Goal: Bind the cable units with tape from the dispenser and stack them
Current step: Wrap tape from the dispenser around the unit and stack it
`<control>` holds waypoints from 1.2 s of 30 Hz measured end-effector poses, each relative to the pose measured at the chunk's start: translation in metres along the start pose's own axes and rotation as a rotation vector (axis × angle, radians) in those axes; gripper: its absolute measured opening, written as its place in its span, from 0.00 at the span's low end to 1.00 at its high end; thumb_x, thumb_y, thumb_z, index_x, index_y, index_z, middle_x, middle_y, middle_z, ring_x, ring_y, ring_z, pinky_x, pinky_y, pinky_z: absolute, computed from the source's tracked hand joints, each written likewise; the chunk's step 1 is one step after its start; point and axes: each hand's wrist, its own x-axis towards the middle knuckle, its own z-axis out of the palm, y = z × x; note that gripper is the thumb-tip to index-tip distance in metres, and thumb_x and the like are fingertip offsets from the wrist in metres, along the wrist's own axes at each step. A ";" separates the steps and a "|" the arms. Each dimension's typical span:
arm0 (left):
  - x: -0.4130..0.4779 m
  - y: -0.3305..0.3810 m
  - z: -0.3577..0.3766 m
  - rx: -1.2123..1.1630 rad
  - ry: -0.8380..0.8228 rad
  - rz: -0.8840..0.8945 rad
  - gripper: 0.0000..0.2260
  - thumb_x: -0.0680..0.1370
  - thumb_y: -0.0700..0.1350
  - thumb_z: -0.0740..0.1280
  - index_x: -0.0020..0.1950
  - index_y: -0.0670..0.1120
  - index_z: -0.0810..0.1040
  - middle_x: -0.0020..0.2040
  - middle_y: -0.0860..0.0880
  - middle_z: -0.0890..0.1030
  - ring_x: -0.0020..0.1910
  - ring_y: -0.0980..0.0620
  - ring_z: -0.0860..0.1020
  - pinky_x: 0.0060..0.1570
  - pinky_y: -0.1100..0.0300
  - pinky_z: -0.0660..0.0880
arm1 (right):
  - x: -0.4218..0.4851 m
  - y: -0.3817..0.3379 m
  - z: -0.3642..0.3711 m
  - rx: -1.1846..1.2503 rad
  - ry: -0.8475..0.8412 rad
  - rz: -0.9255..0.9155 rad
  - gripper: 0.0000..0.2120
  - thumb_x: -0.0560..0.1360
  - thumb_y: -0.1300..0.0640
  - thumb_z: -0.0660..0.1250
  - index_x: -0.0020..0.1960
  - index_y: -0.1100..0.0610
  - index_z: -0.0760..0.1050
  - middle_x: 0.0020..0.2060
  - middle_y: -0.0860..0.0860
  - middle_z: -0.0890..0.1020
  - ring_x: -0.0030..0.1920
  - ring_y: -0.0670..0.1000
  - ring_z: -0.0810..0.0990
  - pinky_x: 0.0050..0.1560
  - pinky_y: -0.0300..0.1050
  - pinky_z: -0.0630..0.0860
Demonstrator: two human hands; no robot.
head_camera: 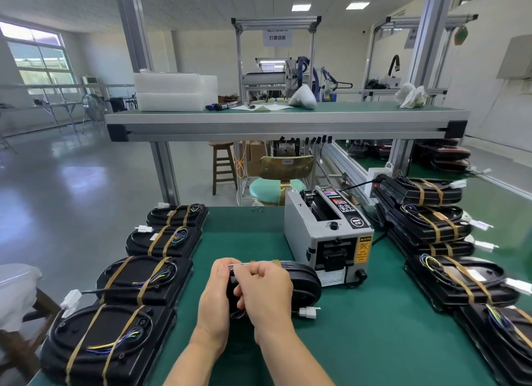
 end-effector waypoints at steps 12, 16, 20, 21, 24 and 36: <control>0.002 -0.005 -0.001 -0.132 -0.002 -0.033 0.17 0.85 0.49 0.52 0.51 0.41 0.76 0.36 0.46 0.77 0.32 0.55 0.74 0.31 0.62 0.73 | 0.006 0.011 0.003 -0.096 0.021 -0.155 0.07 0.72 0.60 0.67 0.36 0.55 0.78 0.24 0.50 0.80 0.28 0.50 0.75 0.40 0.49 0.77; 0.006 -0.008 -0.003 -0.065 0.033 -0.030 0.17 0.85 0.48 0.52 0.49 0.44 0.78 0.39 0.46 0.78 0.37 0.52 0.75 0.37 0.56 0.71 | 0.009 0.011 0.003 -0.034 0.028 -0.129 0.06 0.73 0.61 0.66 0.37 0.56 0.78 0.23 0.49 0.78 0.24 0.48 0.73 0.33 0.44 0.72; 0.009 -0.010 -0.004 -0.049 0.039 -0.035 0.17 0.84 0.49 0.53 0.47 0.46 0.79 0.39 0.47 0.78 0.38 0.50 0.74 0.38 0.54 0.69 | 0.011 0.010 0.001 -0.046 -0.011 -0.121 0.07 0.73 0.62 0.66 0.37 0.57 0.78 0.22 0.49 0.77 0.22 0.47 0.71 0.31 0.41 0.70; 0.009 -0.010 -0.004 -0.047 0.037 -0.036 0.17 0.85 0.49 0.53 0.47 0.46 0.79 0.39 0.47 0.78 0.38 0.50 0.74 0.38 0.54 0.69 | 0.012 0.010 0.001 -0.058 -0.024 -0.120 0.07 0.73 0.61 0.65 0.37 0.57 0.78 0.22 0.49 0.78 0.22 0.47 0.71 0.33 0.41 0.71; 0.009 -0.011 -0.004 -0.049 0.043 -0.033 0.17 0.85 0.49 0.53 0.47 0.46 0.79 0.38 0.48 0.78 0.37 0.51 0.74 0.37 0.54 0.69 | 0.014 0.010 0.001 -0.084 -0.031 -0.114 0.06 0.73 0.60 0.66 0.38 0.57 0.78 0.23 0.50 0.79 0.21 0.48 0.72 0.34 0.42 0.72; -0.001 0.004 0.001 -0.127 -0.068 -0.060 0.16 0.84 0.51 0.53 0.46 0.41 0.72 0.28 0.52 0.68 0.24 0.57 0.65 0.23 0.65 0.64 | 0.008 0.010 0.003 -0.150 0.006 -0.150 0.06 0.71 0.59 0.65 0.36 0.58 0.77 0.23 0.50 0.80 0.20 0.48 0.75 0.60 0.58 0.76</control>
